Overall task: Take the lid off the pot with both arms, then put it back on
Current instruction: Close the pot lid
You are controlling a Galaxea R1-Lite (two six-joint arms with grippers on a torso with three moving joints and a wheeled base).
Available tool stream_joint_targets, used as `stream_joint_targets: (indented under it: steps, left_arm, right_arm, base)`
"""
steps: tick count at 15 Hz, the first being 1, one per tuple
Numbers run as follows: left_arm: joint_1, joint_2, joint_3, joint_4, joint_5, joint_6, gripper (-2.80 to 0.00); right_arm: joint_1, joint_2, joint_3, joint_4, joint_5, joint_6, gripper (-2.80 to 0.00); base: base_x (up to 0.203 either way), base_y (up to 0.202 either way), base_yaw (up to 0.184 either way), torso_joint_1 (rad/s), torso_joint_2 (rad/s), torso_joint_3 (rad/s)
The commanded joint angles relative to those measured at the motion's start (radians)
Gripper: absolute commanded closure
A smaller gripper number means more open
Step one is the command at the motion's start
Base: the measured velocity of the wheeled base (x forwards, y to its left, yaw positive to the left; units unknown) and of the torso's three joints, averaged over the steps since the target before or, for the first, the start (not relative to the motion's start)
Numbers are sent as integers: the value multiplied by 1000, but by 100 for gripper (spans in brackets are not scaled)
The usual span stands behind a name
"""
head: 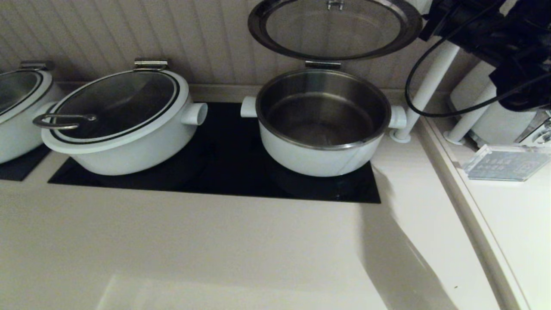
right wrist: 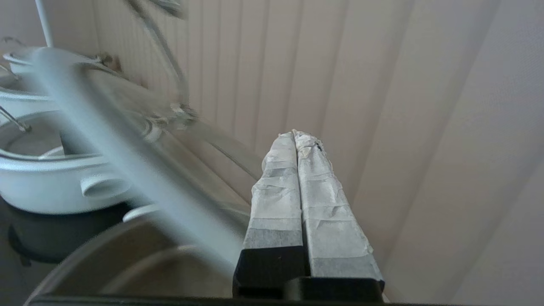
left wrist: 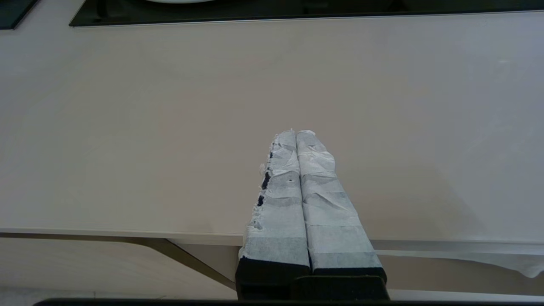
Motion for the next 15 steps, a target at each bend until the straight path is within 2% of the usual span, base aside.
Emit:
stream_joint_targets:
  steps: [1,15]
  left_arm:
    - [0,0,0,0,-1,1,0]
    - [0,0,0,0,-1,0,0]
  right_arm:
    - [-3,40,-34,-3,5,0,0]
    - [7,29,-29,-7,12,-11,0]
  base:
    - [0,0,0,0,0,0]
    - [0,0,0,0,0,0]
